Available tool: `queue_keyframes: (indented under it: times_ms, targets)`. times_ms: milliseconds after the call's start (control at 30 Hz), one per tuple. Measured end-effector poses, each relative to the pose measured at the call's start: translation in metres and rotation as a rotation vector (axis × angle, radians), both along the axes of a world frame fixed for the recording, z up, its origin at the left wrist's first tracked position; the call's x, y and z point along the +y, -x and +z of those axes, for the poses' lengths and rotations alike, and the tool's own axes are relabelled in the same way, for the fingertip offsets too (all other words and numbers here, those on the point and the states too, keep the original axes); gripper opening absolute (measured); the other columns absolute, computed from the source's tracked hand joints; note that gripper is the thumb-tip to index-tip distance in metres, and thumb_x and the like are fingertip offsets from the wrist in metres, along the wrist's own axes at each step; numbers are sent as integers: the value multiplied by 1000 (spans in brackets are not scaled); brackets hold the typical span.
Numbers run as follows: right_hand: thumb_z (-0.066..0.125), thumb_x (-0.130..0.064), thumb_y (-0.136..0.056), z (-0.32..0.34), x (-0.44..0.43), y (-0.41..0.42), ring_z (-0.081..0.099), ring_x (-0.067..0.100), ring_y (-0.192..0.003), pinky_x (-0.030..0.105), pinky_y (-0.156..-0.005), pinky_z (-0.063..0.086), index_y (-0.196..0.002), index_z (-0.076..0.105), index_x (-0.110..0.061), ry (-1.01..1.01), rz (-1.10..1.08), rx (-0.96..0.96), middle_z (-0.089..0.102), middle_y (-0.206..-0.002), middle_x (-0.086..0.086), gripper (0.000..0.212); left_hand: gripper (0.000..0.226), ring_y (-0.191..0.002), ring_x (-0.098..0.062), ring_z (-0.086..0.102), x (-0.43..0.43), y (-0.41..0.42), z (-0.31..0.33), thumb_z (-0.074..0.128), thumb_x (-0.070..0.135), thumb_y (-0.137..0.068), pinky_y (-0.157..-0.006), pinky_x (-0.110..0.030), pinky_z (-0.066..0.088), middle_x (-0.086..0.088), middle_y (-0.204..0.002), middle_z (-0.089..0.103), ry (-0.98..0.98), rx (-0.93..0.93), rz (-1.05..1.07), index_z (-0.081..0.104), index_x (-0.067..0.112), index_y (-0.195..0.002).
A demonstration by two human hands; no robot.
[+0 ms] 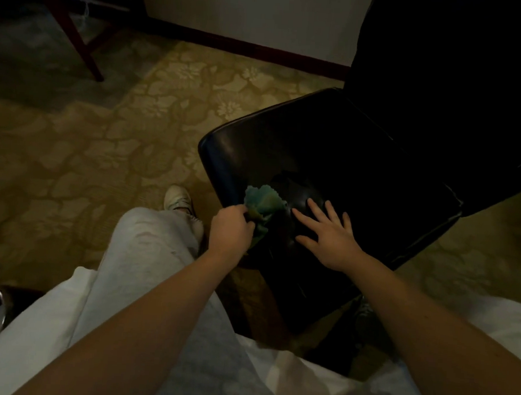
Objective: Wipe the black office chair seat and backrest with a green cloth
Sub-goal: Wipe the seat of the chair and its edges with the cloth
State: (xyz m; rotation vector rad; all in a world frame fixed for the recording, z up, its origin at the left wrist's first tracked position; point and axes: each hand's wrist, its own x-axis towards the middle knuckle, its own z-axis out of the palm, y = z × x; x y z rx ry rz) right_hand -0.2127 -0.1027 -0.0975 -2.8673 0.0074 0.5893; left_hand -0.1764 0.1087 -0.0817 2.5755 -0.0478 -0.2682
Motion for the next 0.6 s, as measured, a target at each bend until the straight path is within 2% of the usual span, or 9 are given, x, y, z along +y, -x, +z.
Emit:
queue_keyframes:
  times_ms: [233,333,500,600]
  targets:
    - [38,-55,-100,4,-3,1,-18,22,-149,53,-118,-11,-150,8,-53,-29,13,8,-13,-163,-12,59,24,-104,-28,63,7,-12,0,61,20,-94,-89,-36,51,-8,-109,69,-20,2,-131,69,13,-115]
    - [39,-53,-101,7,0,1,-18,22,-149,52,-118,-11,-151,9,-52,-37,-3,15,-12,-163,-12,59,23,-102,-29,64,13,-28,2,62,17,-91,-89,-38,53,-8,-106,71,1,-64,-88,71,14,-112]
    - [41,-53,-100,5,4,0,-17,22,-149,51,-118,-12,-151,10,-53,-40,-30,7,-10,-163,-13,60,28,-109,-28,61,12,-26,0,61,15,-93,-93,-36,49,-9,-117,67,18,-60,-61,67,12,-120]
    - [41,-54,-99,3,4,-1,-17,22,-150,53,-118,-11,-151,9,-53,-35,-23,-1,-11,-163,-13,60,26,-110,-26,58,8,-8,-7,58,14,-95,-87,-33,44,-8,-117,62,-25,-63,-107,65,10,-119]
